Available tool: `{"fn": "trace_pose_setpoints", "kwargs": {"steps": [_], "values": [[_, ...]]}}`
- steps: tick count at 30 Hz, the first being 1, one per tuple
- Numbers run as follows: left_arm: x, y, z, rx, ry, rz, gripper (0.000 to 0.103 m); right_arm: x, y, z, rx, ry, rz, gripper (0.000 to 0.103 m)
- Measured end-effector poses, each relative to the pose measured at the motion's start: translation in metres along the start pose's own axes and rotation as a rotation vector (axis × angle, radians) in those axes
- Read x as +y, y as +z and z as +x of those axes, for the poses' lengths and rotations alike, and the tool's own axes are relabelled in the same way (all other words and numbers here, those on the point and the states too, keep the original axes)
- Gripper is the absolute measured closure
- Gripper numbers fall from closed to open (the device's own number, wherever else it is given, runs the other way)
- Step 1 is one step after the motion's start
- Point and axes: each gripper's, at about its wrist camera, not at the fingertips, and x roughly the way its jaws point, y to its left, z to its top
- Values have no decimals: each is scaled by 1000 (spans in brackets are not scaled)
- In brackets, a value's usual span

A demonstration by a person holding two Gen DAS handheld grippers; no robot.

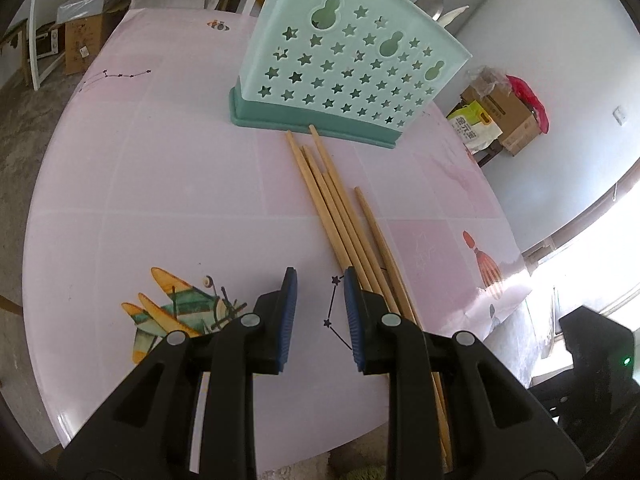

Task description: Organize utensils

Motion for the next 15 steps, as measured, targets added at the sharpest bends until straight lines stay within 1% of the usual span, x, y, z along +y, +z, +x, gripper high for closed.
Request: {"fn": "trace_pose_setpoints", "kwargs": {"steps": [1, 2, 3, 4, 5, 7, 9, 11, 15], "values": [[0, 0, 0, -2, -2, -1, 81, -1, -3, 2, 1, 0, 6, 65], [0, 0, -1, -3, -3, -1, 81, -1, -4, 4, -4, -4, 6, 70], [0, 0, -1, -3, -3, -1, 81, 1, -4, 6, -5, -8, 5, 79], [0, 0, -1, -2, -4, -1, 81, 0, -4, 6, -7, -8, 11, 84], [0, 0, -1, -2, -4, -1, 81, -1, -4, 7, -7, 3, 20, 96], [0, 0, -1, -2, -4, -2, 81, -4, -2, 5, -20, 21, 40, 96], [1, 0, -1, -2, -6, -4, 81, -5, 1, -2, -53, 12, 32, 96], [1, 0, -1, -2, -8, -6, 81, -5, 7, -7, -74, 26, 40, 96], [1, 0, -3, -7, -6, -6, 81, -5, 21, -13, -113, 26, 54, 96]]}}
